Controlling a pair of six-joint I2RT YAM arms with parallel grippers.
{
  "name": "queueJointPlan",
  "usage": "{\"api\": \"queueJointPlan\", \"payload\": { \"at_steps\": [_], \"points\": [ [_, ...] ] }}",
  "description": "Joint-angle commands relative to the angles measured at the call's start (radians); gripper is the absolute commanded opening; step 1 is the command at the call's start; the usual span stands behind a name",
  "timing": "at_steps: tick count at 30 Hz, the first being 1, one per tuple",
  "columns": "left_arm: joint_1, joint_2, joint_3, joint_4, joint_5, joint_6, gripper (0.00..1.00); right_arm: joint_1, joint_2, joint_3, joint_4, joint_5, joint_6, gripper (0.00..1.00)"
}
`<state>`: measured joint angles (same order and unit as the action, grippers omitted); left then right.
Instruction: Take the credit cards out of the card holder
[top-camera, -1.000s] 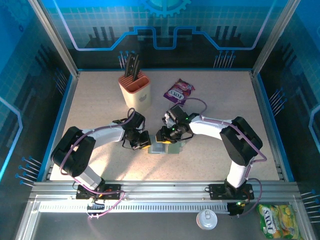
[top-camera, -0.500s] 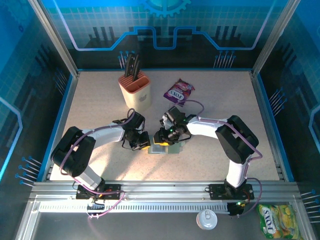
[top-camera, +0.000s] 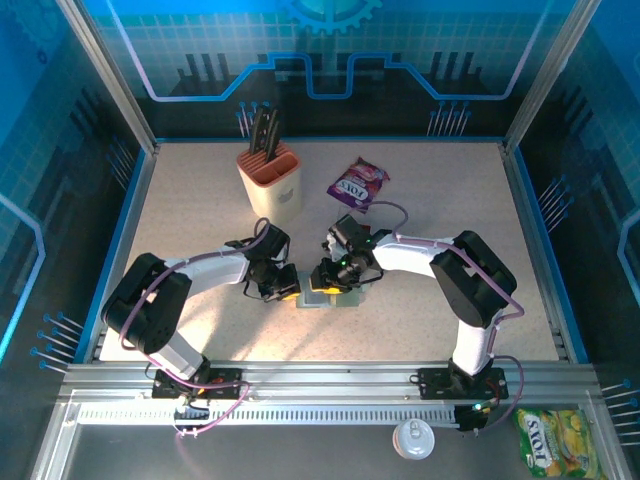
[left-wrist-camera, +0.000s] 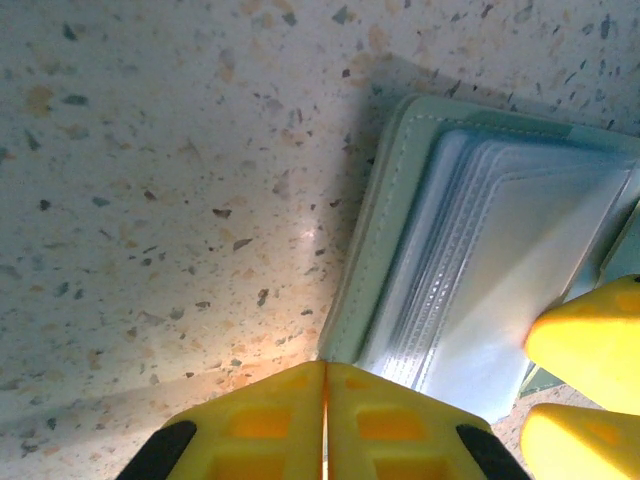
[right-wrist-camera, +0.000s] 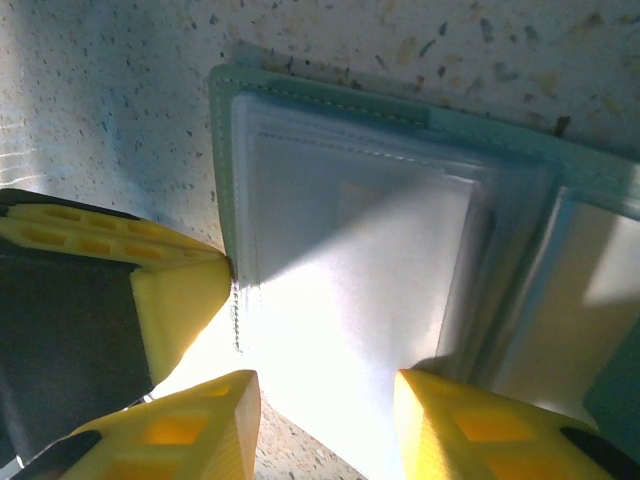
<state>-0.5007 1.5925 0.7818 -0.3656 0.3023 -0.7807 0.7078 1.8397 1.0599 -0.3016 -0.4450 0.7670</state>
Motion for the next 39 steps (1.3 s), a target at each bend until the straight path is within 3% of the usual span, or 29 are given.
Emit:
{"api": "queueJointPlan", "payload": {
  "at_steps": [1, 25, 39],
  "points": [
    [-0.006, -0.012, -0.018, -0.042, -0.012, -0.005, 0.10, 0.013, 0.001, -0.006, -0.055, 0.034, -0.011, 0.41],
    [-0.006, -0.087, 0.017, -0.043, -0.034, 0.006, 0.12, -0.010, -0.047, -0.049, -0.027, 0.049, -0.006, 0.41],
    [-0.009, -0.054, 0.034, 0.075, 0.116, -0.054, 0.23, -0.023, -0.045, -0.083, 0.033, 0.025, 0.018, 0.37]
  ]
}}
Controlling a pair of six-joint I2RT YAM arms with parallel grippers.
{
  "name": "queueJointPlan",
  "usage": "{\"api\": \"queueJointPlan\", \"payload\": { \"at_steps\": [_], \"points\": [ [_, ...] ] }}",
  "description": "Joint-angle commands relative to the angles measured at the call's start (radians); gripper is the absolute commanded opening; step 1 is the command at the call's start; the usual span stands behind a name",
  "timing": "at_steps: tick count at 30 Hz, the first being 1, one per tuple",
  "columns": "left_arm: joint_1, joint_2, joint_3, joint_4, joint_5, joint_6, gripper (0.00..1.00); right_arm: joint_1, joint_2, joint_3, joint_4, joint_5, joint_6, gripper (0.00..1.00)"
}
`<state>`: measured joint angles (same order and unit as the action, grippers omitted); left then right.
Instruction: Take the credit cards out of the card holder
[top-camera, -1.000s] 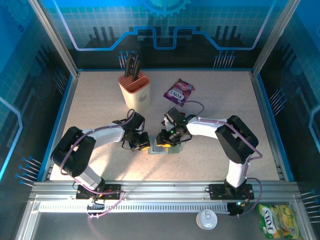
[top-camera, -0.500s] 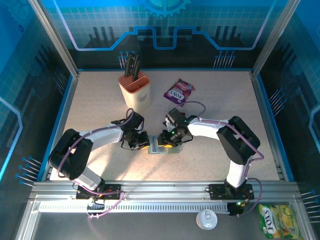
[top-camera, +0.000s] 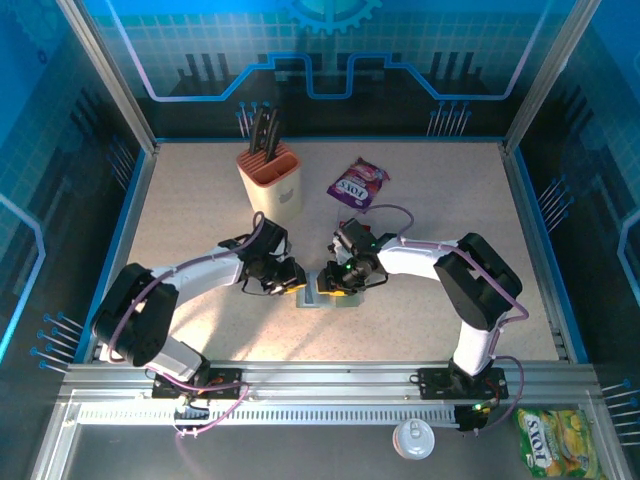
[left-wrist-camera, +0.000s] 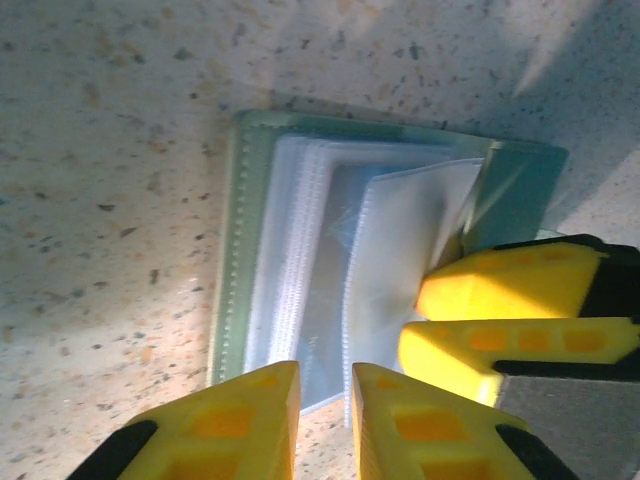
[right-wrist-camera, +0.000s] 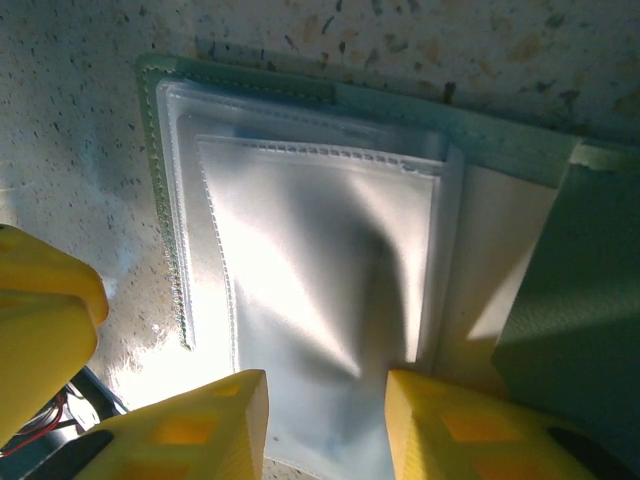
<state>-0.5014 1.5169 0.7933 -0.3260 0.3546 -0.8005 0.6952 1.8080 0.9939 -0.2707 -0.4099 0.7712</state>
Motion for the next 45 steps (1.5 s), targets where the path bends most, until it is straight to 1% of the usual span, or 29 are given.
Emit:
{"api": "queueJointPlan", "payload": {
  "at_steps": [1, 5, 8, 19, 25, 31, 40, 45],
  "points": [
    [-0.008, 0.030, 0.021, 0.048, 0.073, -0.042, 0.24, -0.011, -0.015, -0.018, 0.005, -0.011, 0.016, 0.37],
    [-0.011, 0.061, 0.020, 0.088, 0.103, -0.062, 0.23, -0.016, -0.019, -0.026, 0.013, -0.013, 0.017, 0.36],
    [-0.013, 0.081, 0.030, 0.086, 0.111, -0.062, 0.24, -0.021, -0.019, -0.032, 0.018, -0.018, 0.021, 0.35],
    [-0.019, 0.128, 0.064, 0.057, 0.108, -0.055, 0.24, -0.027, -0.030, -0.042, 0.015, -0.028, 0.020, 0.32],
    [-0.023, 0.137, 0.073, 0.039, 0.099, -0.051, 0.24, -0.028, -0.028, -0.042, 0.010, -0.027, 0.018, 0.28],
    [-0.022, 0.140, 0.071, 0.038, 0.096, -0.054, 0.24, -0.029, -0.023, -0.044, 0.008, -0.025, 0.018, 0.27],
    [-0.022, 0.132, 0.070, 0.022, 0.074, -0.054, 0.33, -0.031, -0.015, -0.049, -0.002, -0.020, 0.018, 0.25],
    [-0.022, 0.138, 0.069, 0.033, 0.081, -0.055, 0.32, -0.031, -0.015, -0.050, -0.004, -0.019, 0.016, 0.23]
  ]
}}
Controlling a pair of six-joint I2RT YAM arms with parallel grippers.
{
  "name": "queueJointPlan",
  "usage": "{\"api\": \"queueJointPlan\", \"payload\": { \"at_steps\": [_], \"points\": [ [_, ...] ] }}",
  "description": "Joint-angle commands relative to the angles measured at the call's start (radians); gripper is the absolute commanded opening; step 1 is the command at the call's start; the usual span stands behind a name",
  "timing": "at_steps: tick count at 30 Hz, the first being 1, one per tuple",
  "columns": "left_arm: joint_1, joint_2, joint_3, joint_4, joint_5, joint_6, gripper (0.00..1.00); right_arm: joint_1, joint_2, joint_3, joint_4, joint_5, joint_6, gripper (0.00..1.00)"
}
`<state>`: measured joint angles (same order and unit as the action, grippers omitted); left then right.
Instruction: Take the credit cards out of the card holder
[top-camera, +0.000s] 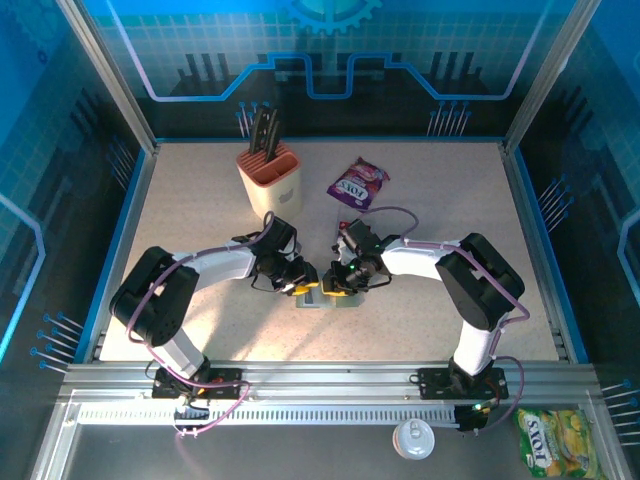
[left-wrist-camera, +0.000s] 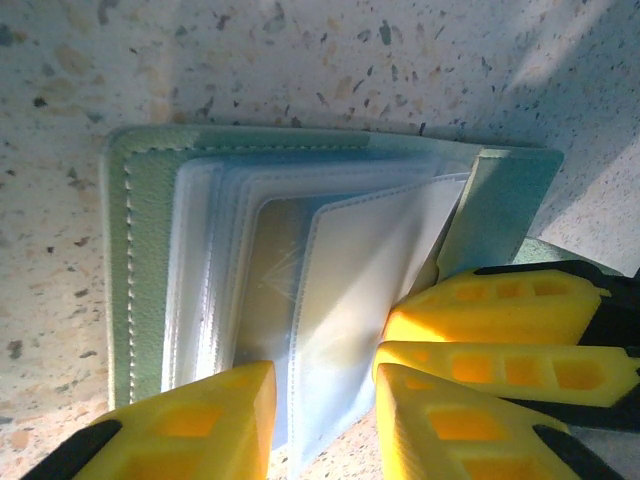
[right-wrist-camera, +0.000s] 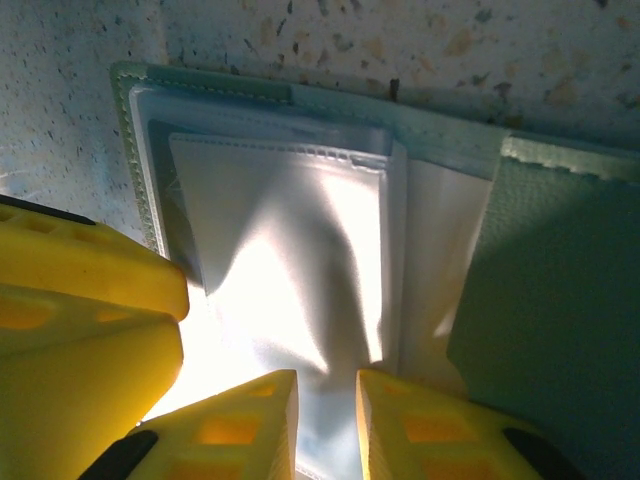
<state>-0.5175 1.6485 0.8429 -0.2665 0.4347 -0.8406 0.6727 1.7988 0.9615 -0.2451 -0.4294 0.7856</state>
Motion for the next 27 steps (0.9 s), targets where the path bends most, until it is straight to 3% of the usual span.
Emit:
{"api": "queueJointPlan", "payload": {
  "at_steps": [1, 15, 27],
  "points": [
    [-0.006, 0.009, 0.020, -0.025, 0.004, -0.015, 0.32, -0.009, -0.004, -0.017, -0.028, 0.000, 0.003, 0.23],
    [-0.011, 0.034, 0.031, -0.009, 0.009, -0.019, 0.29, -0.010, 0.002, -0.023, -0.017, -0.008, 0.003, 0.19],
    [-0.014, 0.023, 0.041, 0.013, 0.018, -0.028, 0.21, -0.009, 0.001, -0.021, -0.016, -0.011, -0.001, 0.18]
  ]
}}
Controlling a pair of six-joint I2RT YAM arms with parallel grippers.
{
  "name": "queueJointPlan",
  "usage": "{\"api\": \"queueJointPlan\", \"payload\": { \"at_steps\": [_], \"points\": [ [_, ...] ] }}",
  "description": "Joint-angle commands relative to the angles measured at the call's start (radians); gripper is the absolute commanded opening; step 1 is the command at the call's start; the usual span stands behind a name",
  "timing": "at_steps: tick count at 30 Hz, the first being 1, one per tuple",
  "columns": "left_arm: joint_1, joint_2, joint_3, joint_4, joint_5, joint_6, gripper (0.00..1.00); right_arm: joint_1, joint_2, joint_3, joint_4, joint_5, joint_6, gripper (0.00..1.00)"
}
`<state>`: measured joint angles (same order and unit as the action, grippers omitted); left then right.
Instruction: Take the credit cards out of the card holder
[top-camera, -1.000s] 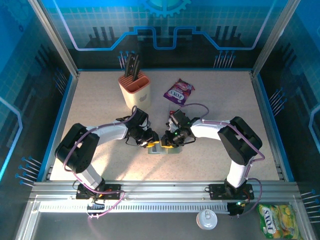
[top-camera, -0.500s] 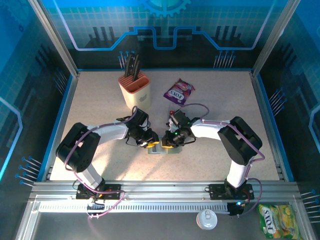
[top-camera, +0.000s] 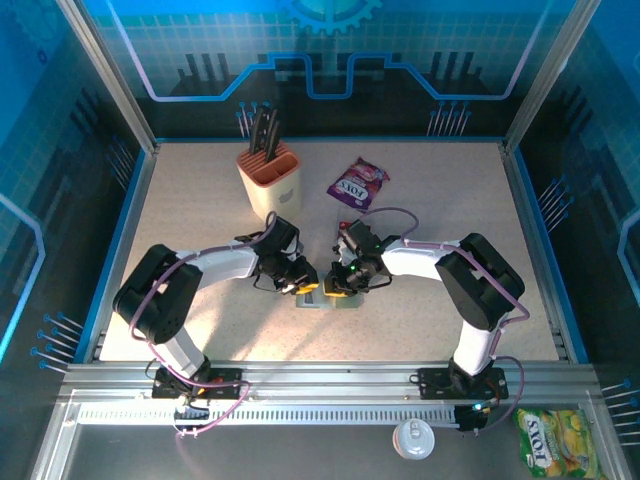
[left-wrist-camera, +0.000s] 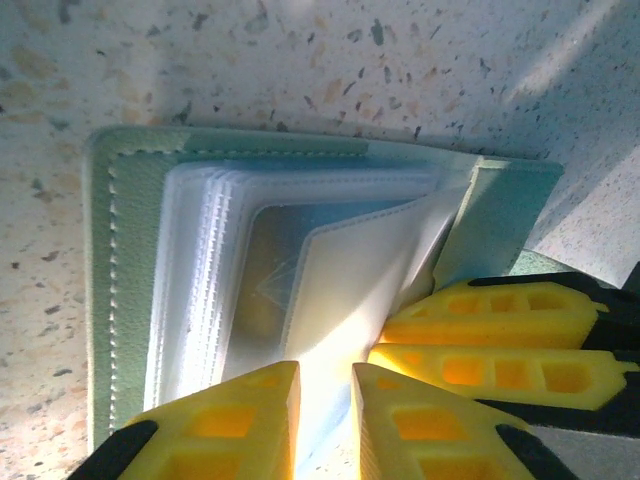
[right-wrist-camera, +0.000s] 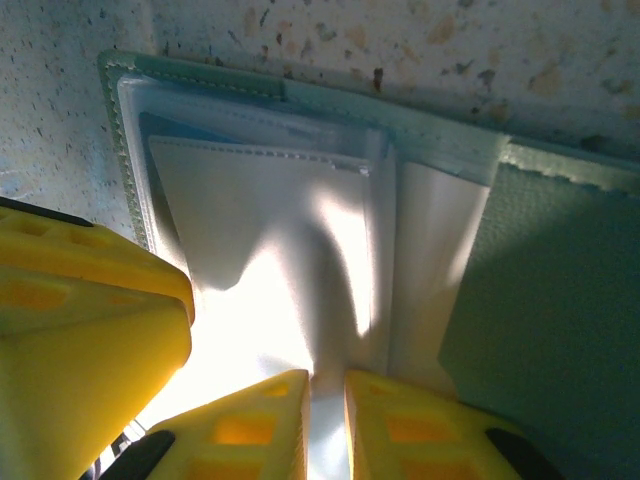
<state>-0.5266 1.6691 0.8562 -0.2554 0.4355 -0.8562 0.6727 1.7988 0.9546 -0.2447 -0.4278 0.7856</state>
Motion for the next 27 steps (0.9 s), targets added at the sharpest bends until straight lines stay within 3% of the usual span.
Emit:
{"api": "queueJointPlan", "payload": {
  "at_steps": [1, 7, 12, 27],
  "points": [
    [-0.006, 0.003, 0.029, 0.002, 0.016, -0.012, 0.21, -0.009, 0.001, -0.013, -0.019, -0.012, -0.003, 0.18],
    [-0.006, -0.004, 0.030, -0.015, 0.004, -0.009, 0.21, -0.012, 0.002, -0.022, -0.014, -0.007, 0.000, 0.18],
    [-0.009, -0.025, 0.042, -0.076, -0.047, 0.012, 0.27, -0.031, 0.001, -0.048, 0.013, -0.028, 0.003, 0.15],
    [-0.009, -0.023, 0.017, 0.005, -0.013, -0.033, 0.31, -0.064, 0.005, -0.127, 0.143, -0.115, 0.050, 0.13]
  ]
}}
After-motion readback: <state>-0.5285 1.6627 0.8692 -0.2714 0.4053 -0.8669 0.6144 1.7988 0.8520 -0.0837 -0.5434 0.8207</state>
